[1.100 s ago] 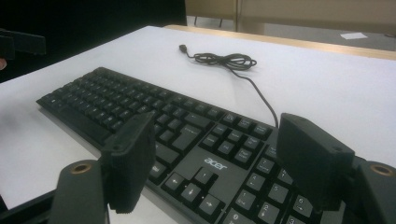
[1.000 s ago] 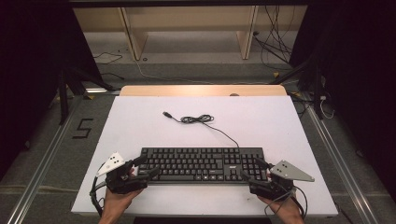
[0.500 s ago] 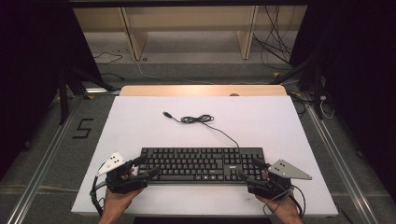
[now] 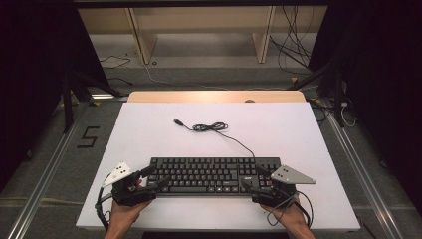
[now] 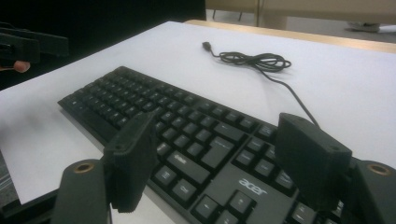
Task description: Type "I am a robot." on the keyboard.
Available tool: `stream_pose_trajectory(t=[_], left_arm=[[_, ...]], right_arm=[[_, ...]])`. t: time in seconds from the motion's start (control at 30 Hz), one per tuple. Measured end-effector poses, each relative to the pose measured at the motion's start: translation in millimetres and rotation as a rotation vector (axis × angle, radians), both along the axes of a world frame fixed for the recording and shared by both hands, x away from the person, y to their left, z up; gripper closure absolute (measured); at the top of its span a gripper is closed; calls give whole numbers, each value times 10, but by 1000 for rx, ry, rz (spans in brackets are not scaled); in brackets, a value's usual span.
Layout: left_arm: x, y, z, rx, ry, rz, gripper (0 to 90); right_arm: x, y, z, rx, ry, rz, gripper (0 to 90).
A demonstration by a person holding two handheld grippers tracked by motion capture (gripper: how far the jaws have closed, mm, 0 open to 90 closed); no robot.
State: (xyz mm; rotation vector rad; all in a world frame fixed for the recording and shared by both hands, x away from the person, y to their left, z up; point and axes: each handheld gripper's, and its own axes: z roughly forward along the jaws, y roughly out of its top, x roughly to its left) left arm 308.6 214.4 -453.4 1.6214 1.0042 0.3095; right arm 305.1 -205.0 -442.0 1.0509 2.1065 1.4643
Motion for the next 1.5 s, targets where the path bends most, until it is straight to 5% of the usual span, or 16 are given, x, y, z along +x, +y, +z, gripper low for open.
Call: stream_pose_trajectory(t=[0.5, 0.9, 1.5], left_arm=[[12, 25, -8, 2, 9, 17, 242], [57, 103, -47, 29, 67, 77, 290], [142, 169, -161, 170, 213, 126, 687]], right_arm=[[108, 232, 30, 1, 18, 47, 330], [301, 612, 35, -40, 68, 97, 402], [588, 926, -51, -108, 161, 158, 791]])
